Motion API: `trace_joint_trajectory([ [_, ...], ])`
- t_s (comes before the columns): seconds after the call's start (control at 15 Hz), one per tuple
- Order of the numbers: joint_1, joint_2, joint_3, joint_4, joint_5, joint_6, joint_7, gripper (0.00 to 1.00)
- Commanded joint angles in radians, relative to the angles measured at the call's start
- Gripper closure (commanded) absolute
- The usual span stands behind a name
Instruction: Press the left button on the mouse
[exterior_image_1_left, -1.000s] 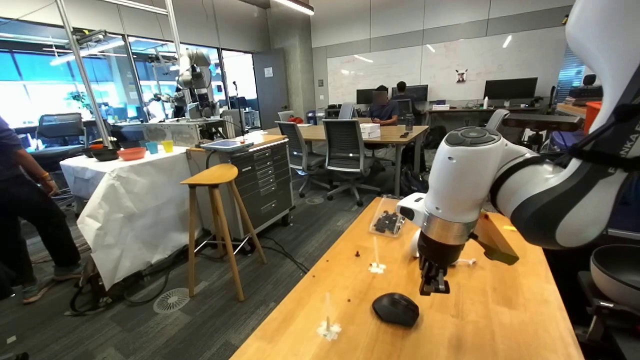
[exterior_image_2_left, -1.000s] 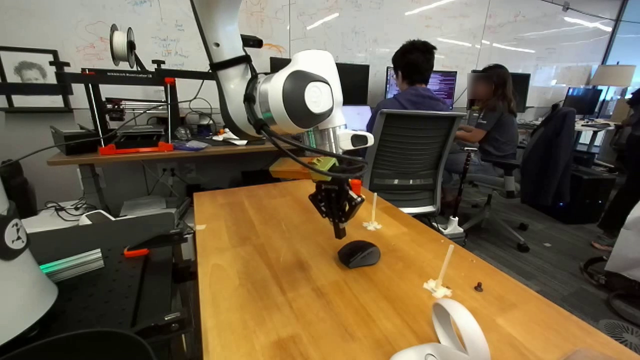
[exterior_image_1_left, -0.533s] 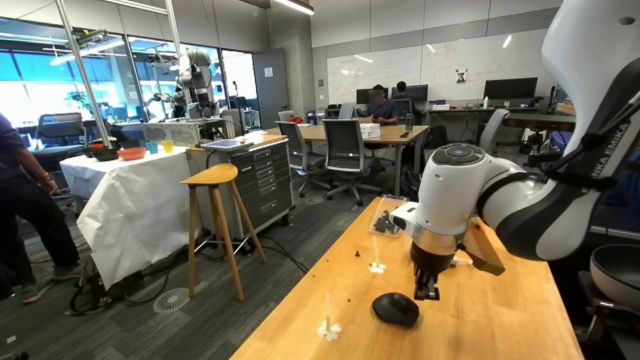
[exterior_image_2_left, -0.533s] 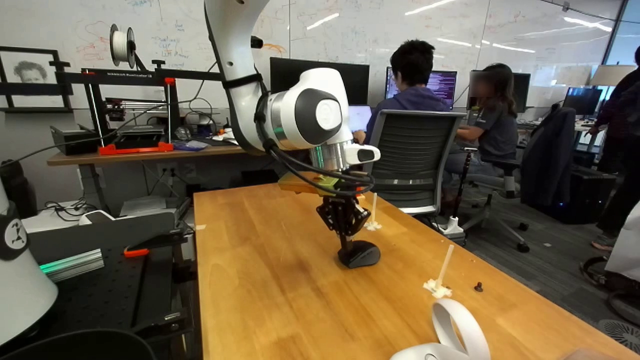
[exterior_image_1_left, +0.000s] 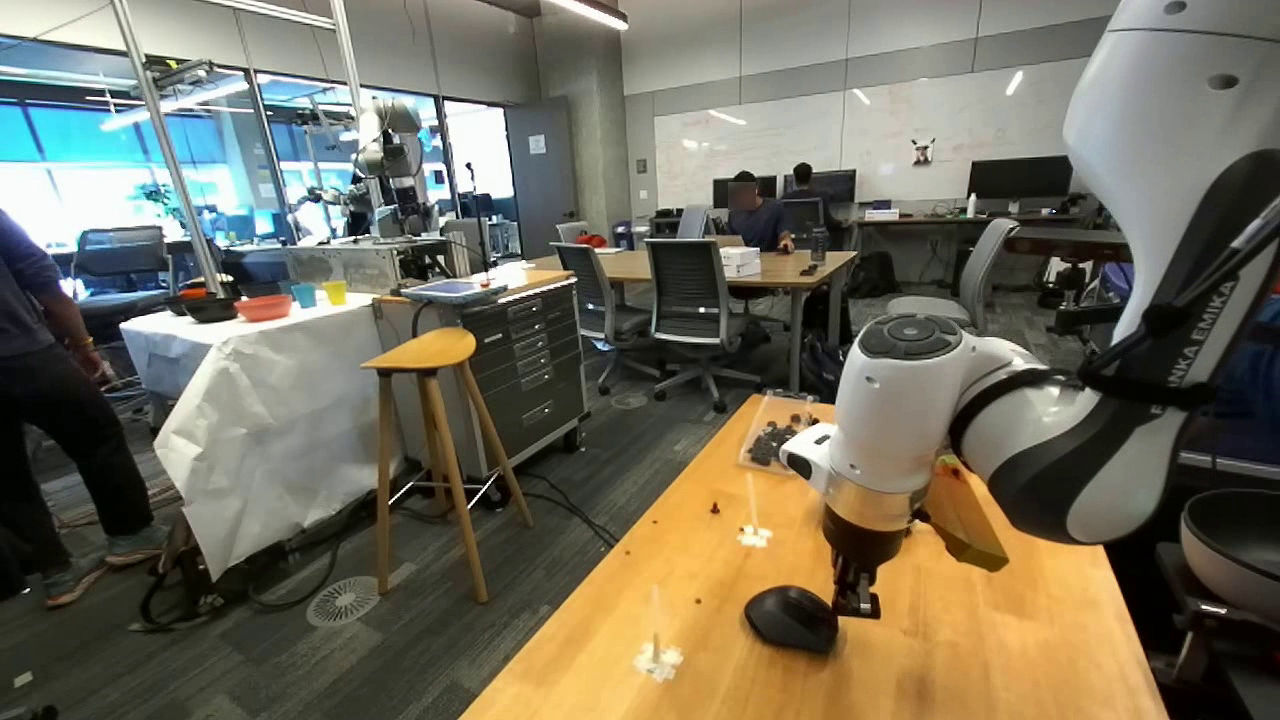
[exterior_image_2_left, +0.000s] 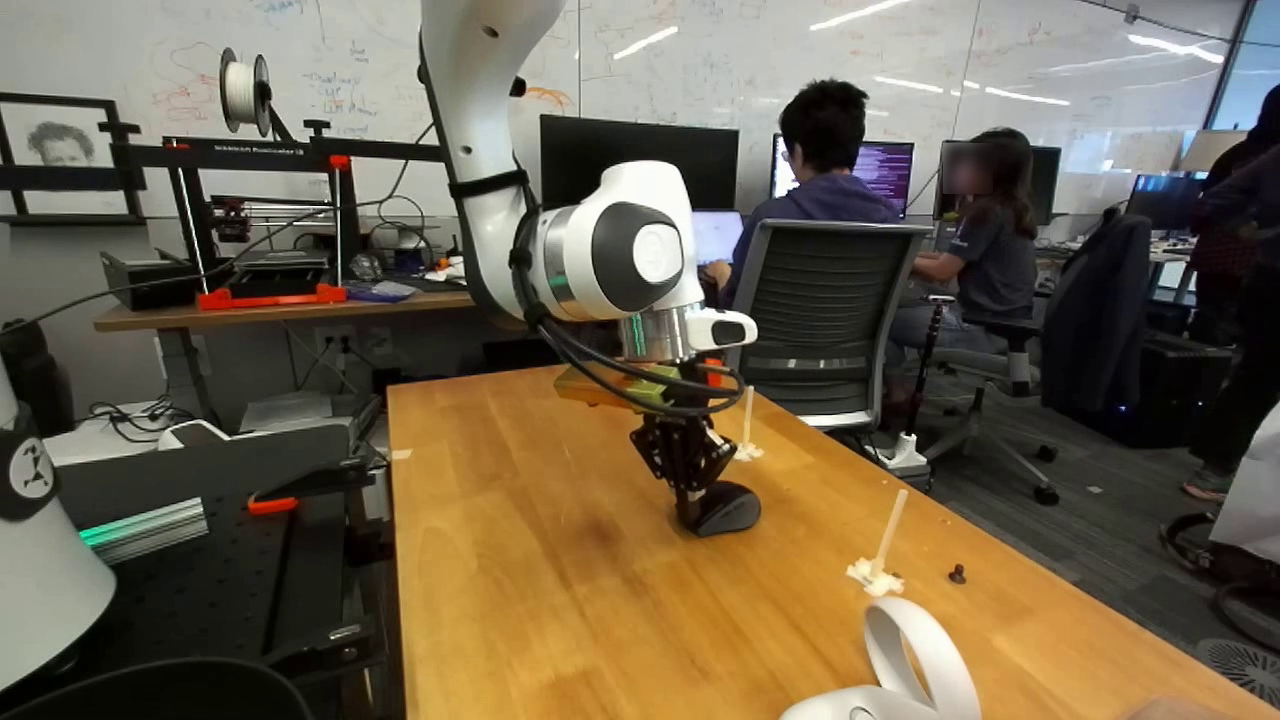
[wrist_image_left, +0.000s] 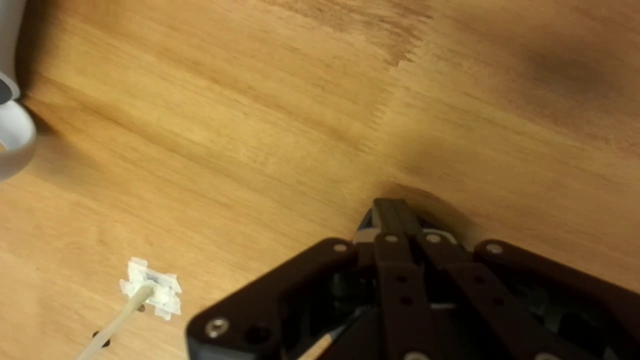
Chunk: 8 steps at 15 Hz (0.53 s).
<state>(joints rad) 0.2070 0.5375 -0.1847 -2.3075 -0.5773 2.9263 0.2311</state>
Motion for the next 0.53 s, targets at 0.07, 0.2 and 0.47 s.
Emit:
trace_joint_trajectory([
  [0.07, 0.028, 0.034, -0.028, 0.023, -0.012, 0.026, 0.045, 0.99],
  [0.2, 0.029, 0.041, -0.029, 0.025, -0.012, 0.028, 0.054, 0.99],
  [0.47, 0.025, 0.056, -0.027, 0.027, -0.009, 0.046, 0.069, 0.99],
])
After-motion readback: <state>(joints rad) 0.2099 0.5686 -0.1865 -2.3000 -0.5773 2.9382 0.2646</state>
